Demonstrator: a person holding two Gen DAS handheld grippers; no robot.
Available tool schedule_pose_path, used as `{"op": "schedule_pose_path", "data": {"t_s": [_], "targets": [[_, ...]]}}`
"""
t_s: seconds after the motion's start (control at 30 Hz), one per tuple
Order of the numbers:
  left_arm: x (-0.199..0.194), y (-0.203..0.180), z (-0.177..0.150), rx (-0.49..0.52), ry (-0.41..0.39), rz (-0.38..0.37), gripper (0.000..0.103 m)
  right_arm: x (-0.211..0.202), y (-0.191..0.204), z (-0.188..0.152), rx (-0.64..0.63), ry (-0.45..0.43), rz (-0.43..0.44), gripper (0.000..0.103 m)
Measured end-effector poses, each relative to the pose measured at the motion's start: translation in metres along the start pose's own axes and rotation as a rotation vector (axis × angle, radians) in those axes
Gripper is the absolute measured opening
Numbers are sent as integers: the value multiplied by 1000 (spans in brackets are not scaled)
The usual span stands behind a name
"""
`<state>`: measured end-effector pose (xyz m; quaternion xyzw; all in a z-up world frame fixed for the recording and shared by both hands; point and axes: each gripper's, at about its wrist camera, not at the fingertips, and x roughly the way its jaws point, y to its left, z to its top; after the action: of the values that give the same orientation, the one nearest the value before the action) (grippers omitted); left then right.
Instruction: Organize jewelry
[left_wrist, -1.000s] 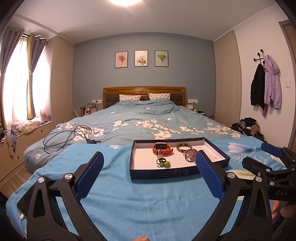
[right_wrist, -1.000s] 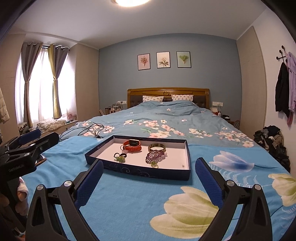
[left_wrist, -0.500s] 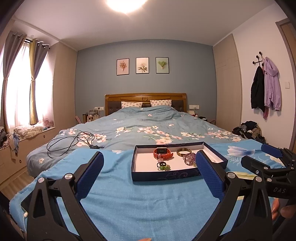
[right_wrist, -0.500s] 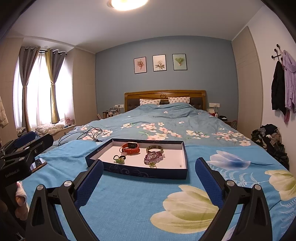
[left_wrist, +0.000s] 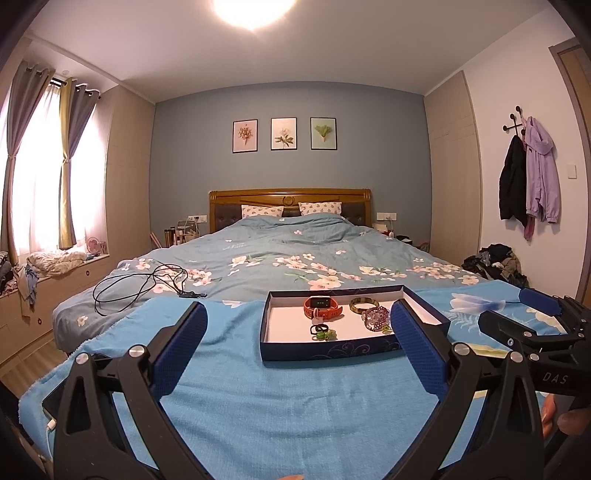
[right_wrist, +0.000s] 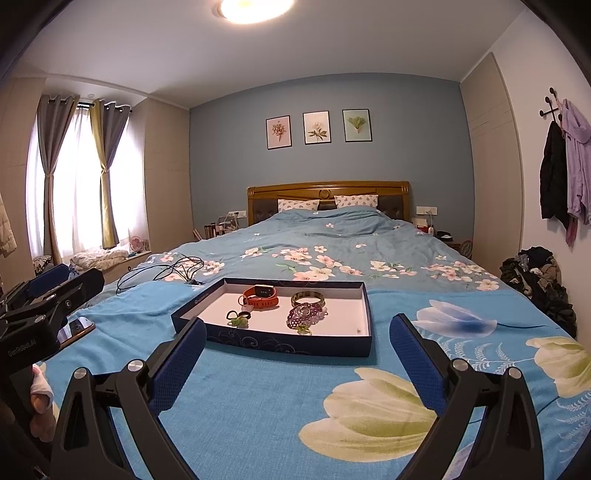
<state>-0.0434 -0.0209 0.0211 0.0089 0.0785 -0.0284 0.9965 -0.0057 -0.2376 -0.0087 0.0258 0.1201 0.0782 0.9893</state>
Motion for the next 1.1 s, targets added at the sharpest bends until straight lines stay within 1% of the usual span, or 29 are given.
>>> {"op": "schedule_pose_path", "data": {"t_s": [1.1], "targets": [[-2, -1, 0, -4, -10, 9, 98, -3, 0, 1, 1, -9, 1, 96]]}}
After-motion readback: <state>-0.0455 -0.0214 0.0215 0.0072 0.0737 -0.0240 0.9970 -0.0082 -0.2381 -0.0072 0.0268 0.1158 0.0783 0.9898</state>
